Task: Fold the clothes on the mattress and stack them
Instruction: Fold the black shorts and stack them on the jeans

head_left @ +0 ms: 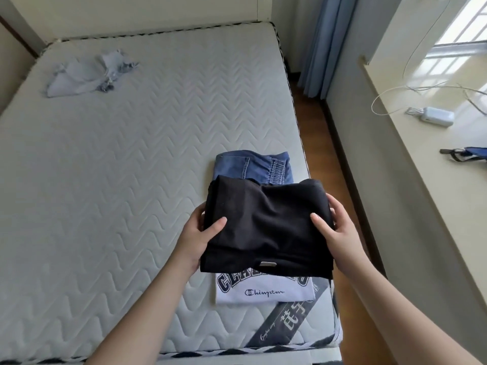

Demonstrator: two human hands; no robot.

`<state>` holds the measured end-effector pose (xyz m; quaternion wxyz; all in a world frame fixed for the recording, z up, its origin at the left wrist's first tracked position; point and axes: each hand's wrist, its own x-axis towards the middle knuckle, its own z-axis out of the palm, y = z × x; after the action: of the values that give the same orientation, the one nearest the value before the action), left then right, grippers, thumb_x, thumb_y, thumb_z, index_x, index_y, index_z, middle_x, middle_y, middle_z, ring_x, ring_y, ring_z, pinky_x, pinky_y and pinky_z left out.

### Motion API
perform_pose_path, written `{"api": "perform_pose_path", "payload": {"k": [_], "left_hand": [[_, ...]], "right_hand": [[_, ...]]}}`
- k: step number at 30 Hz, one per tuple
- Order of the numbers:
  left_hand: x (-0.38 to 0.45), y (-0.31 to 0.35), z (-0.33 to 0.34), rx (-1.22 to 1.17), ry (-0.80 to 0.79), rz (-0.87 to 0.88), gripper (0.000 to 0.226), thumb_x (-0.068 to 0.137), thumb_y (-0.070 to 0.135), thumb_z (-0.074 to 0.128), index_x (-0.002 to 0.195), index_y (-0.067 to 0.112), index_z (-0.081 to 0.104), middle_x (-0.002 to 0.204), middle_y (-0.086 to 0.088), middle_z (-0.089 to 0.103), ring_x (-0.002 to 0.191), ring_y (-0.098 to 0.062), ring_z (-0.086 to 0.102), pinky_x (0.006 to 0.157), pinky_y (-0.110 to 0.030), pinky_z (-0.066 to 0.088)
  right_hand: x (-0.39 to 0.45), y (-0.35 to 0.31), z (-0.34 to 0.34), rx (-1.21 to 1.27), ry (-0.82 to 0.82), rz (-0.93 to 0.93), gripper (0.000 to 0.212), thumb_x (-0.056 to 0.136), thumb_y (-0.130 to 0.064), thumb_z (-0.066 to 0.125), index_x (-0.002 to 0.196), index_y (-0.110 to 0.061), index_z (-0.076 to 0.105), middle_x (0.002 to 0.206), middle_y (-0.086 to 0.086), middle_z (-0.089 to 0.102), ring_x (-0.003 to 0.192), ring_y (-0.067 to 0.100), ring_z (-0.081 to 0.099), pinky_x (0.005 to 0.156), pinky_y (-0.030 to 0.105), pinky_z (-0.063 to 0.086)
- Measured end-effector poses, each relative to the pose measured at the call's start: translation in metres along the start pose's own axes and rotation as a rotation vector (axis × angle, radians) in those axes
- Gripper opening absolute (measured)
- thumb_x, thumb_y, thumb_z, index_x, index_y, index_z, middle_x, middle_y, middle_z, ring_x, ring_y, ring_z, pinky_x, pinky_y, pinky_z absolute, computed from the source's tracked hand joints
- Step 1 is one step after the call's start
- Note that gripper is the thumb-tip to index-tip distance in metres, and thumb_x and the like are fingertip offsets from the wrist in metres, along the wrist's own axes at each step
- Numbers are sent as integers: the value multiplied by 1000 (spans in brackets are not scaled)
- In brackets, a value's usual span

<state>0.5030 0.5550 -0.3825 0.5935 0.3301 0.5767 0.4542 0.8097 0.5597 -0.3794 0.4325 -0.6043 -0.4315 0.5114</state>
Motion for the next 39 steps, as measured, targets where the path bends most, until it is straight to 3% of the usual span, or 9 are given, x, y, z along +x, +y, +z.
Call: {"api": "perform_pose_path", "payload": {"k": [5, 10, 16, 18, 23, 27, 31, 35, 39], "left_hand": [[56, -13, 12, 18, -77, -30, 64, 84, 6, 73, 140, 19, 47, 130, 2, 64, 120, -16, 60, 96, -30, 52], [122, -36, 17, 19, 16, -92, 54, 86, 3, 70, 131, 29, 54, 124, 6, 67, 117, -14, 62, 91, -30, 53], [204, -62, 8, 34, 32, -161, 61, 88, 2, 67, 141, 21, 46, 128, 1, 64, 118, -18, 62, 101, -41, 48], [232, -73, 4, 13, 45, -177, 60, 88, 1, 66, 142, 20, 46, 128, 0, 65, 116, -19, 63, 101, -45, 49], [293, -98, -4, -4, 77, -173, 58, 89, -1, 64, 141, 19, 46, 130, -2, 63, 113, -17, 64, 86, -34, 55], [338, -116, -13, 8, 76, -172, 54, 90, 2, 64, 137, 24, 48, 130, 0, 63, 110, -15, 66, 75, -29, 57], [376, -131, -18, 14, 128, -157, 61, 90, 8, 67, 144, 22, 42, 138, -2, 57, 116, -17, 61, 84, -34, 55], [385, -149, -22, 277, 154, -327, 79, 88, 31, 72, 152, 25, 25, 146, -6, 46, 127, -21, 49, 104, -37, 39], [378, -161, -24, 464, 89, -407, 84, 88, 38, 70, 153, 17, 22, 145, -10, 45, 119, -21, 52, 101, -34, 43]], "right_hand": [[58, 15, -5, 51, -83, 29, 62, 89, -13, 70, 140, -39, 45, 127, -10, 64, 112, 7, 64, 89, 25, 55], [115, 43, 2, 46, -65, 43, 60, 91, -8, 66, 139, -39, 47, 128, -12, 63, 111, 6, 64, 87, 21, 54], [191, 89, 15, 27, -23, 70, 58, 92, -8, 64, 123, -56, 54, 122, -16, 65, 110, 1, 63, 89, 17, 52], [214, 108, 23, 22, -16, 89, 57, 92, -9, 64, 120, -57, 55, 121, -16, 65, 109, 1, 62, 91, 21, 53], [274, 146, 47, -14, -10, 94, 53, 93, -7, 61, 138, -32, 50, 131, -12, 60, 120, 6, 57, 107, 39, 45], [316, 165, 64, -60, -16, 68, 53, 92, -8, 58, 134, -40, 51, 126, -20, 61, 116, 0, 57, 105, 35, 46], [351, 181, 77, -94, -36, 84, 54, 95, -9, 55, 140, -37, 44, 131, -15, 57, 123, 9, 54, 106, 37, 44], [358, 204, 77, -139, -17, 260, 65, 95, -22, 61, 150, -33, 29, 137, -10, 50, 118, 14, 51, 98, 36, 46], [348, 226, 76, -232, -69, 386, 67, 93, -28, 64, 150, -31, 28, 127, -2, 51, 107, 18, 56, 83, 34, 49]]}}
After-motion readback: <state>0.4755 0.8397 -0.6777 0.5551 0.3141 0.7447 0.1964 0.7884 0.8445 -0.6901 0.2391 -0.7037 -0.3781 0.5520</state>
